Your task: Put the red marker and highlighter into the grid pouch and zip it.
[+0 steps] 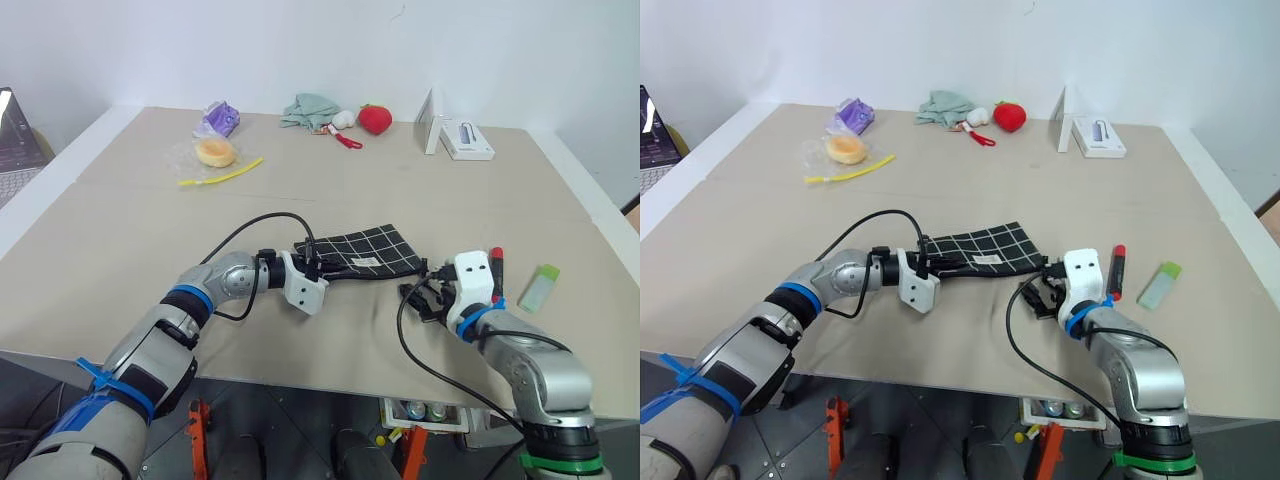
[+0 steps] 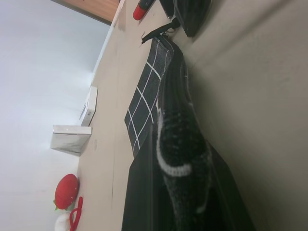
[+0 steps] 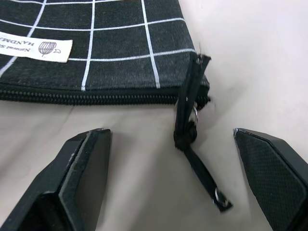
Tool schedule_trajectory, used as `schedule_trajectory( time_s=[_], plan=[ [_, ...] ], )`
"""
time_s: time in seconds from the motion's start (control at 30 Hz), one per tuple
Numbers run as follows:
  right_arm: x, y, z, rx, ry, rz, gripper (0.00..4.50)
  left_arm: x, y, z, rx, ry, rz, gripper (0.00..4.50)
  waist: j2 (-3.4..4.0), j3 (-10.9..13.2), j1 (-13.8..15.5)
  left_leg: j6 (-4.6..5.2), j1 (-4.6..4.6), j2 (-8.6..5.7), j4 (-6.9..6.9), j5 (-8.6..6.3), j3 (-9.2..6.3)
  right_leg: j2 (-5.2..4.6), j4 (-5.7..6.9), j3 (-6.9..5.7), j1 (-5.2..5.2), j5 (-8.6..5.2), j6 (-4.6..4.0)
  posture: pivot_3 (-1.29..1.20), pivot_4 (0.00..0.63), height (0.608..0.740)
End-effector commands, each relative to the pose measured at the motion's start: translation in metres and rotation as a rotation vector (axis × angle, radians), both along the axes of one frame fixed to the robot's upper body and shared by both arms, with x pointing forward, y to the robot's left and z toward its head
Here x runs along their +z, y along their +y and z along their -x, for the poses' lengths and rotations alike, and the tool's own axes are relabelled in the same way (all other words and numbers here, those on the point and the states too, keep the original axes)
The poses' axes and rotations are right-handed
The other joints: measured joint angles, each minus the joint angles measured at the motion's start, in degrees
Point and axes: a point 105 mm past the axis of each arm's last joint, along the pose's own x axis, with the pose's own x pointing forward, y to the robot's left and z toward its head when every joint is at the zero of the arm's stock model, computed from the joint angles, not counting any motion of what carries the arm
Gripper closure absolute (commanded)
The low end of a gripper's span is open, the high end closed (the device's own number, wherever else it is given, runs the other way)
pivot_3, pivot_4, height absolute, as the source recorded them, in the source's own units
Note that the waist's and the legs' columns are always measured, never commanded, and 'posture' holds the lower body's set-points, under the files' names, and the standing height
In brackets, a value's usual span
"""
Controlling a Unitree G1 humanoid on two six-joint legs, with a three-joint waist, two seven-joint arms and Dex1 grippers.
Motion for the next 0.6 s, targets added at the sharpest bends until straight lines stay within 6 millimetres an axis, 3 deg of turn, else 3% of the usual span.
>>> schedule_trajectory(
  time_s=[0.03, 0.3, 0.6],
  plan=[
    [0.006, 0.001, -0.003, 0.008, -0.034, 0.023, 0.97, -0.022, -0.003, 0.011, -0.028, 0.058, -0.044, 4.5, 0.0, 0.0, 0.01, 0.0, 0.0, 0.0, 0.0, 0.0, 0.0, 0.0, 0.0, 0.0, 0.0, 0.0, 0.0, 0.0, 0.15, 0.732],
    [0.005, 0.003, -0.003, 0.018, -0.034, 0.019, 4.45, -0.022, -0.004, 0.012, -0.025, 0.069, -0.03, 4.5, 0.0, 0.0, 0.01, 0.01, -0.01, 0.0, -0.01, -0.02, -0.01, 0.0, 0.0, 0.0, 0.0, -0.03, 0.02, 0.0, 0.15, 0.732],
    [0.012, 0.051, 0.015, 0.281, -0.048, -0.058, 4.45, -0.02, -0.007, 0.012, -0.02, 0.089, -0.004, 4.5, 0.0, 0.0, 0.01, 0.02, -0.01, 0.0, -0.01, -0.03, -0.04, 0.0, 0.0, -0.04, 0.01, -0.06, -0.01, 0.0, 0.15, 0.732]
  ],
)
